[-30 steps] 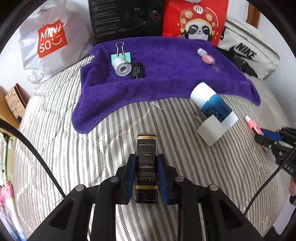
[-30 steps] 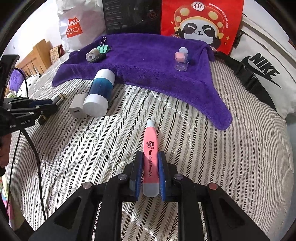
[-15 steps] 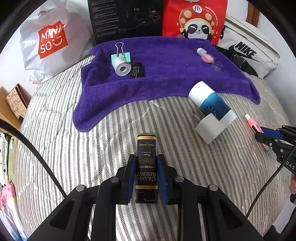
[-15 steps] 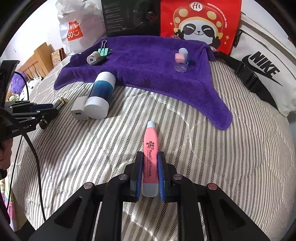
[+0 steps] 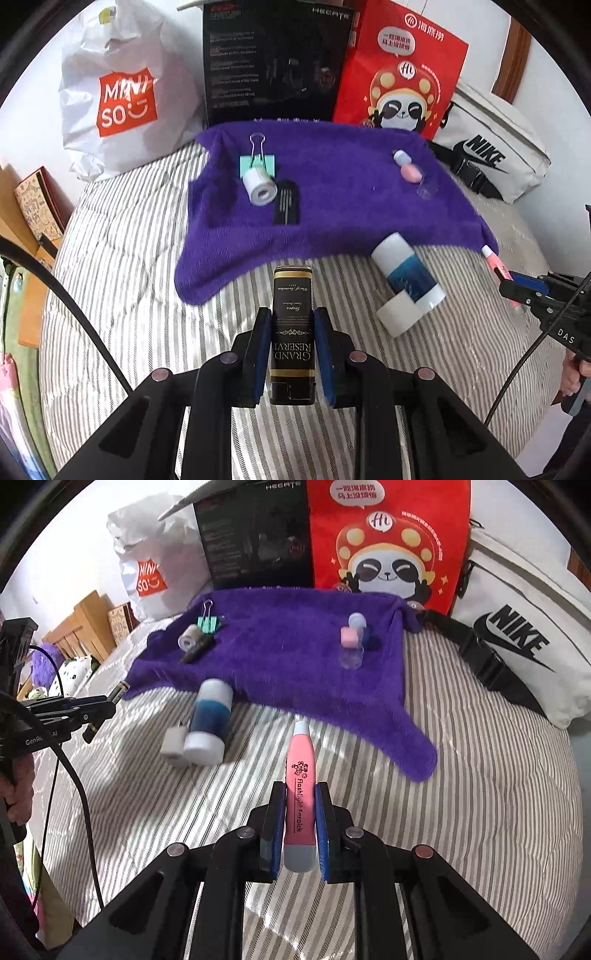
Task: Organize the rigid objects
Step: 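Carry the highlighter toward the towel with the right tool while the left carries the box, then set the highlighter beside the clear cup and open the right tool while the left lowers the box, then set the Grand Reserve box on the towel beside the clip and open the left tool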
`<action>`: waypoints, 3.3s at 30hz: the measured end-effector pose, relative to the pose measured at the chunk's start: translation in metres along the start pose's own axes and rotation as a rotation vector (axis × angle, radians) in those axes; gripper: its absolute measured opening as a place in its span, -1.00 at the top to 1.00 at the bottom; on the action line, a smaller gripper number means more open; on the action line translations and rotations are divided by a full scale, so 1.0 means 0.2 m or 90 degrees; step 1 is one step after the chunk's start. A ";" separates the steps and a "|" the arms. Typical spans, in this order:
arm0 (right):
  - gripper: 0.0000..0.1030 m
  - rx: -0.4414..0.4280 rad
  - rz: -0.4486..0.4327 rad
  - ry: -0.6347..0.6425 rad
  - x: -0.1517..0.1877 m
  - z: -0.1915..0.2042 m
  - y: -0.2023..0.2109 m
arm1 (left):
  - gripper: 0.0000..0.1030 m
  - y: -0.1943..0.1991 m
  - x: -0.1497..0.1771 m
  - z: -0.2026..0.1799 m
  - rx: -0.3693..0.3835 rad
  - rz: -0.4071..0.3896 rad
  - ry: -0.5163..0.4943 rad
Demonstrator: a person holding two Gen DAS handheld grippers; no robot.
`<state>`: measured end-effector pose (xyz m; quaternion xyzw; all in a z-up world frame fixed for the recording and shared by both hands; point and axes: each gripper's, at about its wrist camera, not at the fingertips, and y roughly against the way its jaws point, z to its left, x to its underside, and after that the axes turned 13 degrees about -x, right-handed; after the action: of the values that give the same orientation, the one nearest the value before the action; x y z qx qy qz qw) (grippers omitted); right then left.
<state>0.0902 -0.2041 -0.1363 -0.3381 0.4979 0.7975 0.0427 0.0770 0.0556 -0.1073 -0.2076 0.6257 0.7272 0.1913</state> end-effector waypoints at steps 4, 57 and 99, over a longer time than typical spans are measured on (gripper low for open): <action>0.70 -0.007 -0.011 0.000 -0.06 -0.01 0.01 | 0.56 0.01 -0.07 0.01 0.003 -0.011 -0.002; 0.27 -0.018 0.094 0.071 -0.55 -0.26 -0.50 | 0.56 -0.41 -0.49 -0.07 0.059 0.023 -0.009; 0.14 -0.013 -0.049 -0.064 -0.22 -0.19 0.01 | 0.16 -0.57 -0.62 -0.44 -0.007 0.019 -0.047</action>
<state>0.1430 -0.2244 -0.1203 -0.3167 0.4735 0.8164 0.0950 0.2473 -0.0166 -0.1464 -0.1720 0.6174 0.7404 0.2025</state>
